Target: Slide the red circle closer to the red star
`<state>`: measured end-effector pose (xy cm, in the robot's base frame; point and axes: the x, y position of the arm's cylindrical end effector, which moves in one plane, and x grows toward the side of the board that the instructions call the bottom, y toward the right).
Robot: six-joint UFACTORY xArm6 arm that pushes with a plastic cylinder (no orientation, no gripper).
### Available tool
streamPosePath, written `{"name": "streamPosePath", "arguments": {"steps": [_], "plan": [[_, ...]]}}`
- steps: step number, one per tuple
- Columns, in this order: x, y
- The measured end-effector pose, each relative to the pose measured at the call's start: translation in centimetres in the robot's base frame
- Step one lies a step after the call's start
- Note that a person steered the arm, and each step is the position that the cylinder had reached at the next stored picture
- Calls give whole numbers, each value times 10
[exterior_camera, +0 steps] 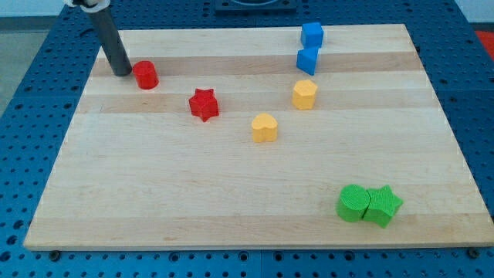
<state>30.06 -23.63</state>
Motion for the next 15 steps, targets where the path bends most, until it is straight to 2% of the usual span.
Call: {"name": "streamPosePath", "arguments": {"steps": [2,3,4,5,6,8,10,11,13,14,15], "plan": [[23,50],[23,52],[18,34],[36,3],[80,-15],[89,-68],[90,-69],[95,-59],[100,14],[76,42],[49,38]]}}
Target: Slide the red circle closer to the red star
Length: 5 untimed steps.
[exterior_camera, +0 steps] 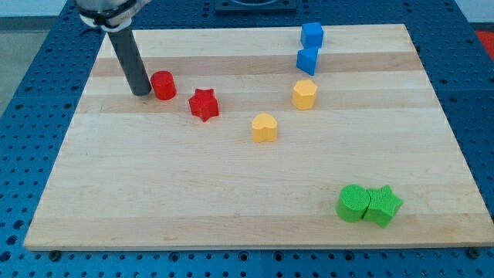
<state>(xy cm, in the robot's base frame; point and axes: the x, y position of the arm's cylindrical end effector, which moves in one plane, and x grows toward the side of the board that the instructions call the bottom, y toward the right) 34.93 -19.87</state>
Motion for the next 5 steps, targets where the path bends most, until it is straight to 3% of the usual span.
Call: {"name": "streamPosePath", "arguments": {"steps": [3,5], "plan": [[-5,59],[-8,26]]}}
